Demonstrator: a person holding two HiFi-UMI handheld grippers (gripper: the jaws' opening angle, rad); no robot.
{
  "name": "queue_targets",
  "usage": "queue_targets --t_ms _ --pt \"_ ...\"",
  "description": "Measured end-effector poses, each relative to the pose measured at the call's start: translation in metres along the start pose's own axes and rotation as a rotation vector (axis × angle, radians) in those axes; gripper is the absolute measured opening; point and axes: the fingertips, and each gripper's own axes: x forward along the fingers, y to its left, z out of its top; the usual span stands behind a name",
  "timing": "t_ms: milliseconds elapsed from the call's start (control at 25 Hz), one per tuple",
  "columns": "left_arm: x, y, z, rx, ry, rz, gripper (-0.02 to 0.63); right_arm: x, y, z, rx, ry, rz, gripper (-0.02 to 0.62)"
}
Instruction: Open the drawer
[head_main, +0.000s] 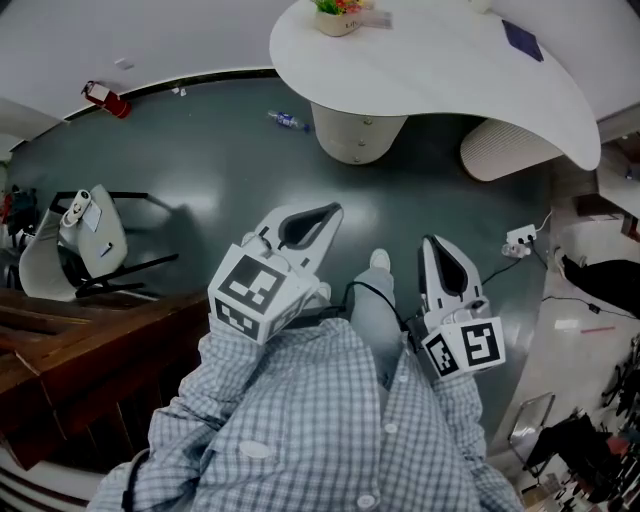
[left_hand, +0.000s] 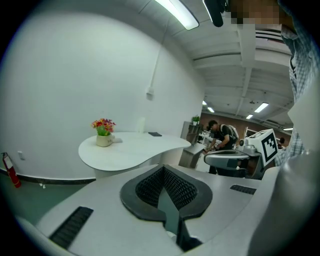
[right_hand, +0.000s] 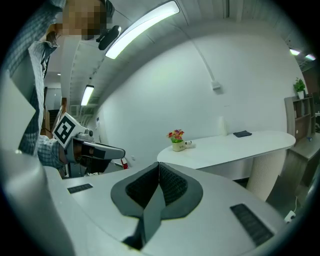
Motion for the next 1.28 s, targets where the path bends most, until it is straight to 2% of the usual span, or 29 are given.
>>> queue_targets --t_ms 640,960,1080,1280 --pt "0.076 0.008 0.033 -0.11 -0.052 0.235 0.003 0.056 -0.085 0.015 -0.075 0.091 0.28 0.009" --pt "0.086 0.008 0.033 -0.161 -0.074 0.363 0.003 0.078 -0.099 -0.007 -0.107 0.175 0.436 0.009" --pt "0.085 0.009 0.027 -0.184 -0.074 0.391 0.003 0.087 -0.098 -0.015 -0.116 0.196 0.468 0.009" --pt "0.078 0.023 0.016 -0.204 -0.067 0.413 0.003 0.102 -0.094 -0.03 -0.143 0.225 0.461 0.009"
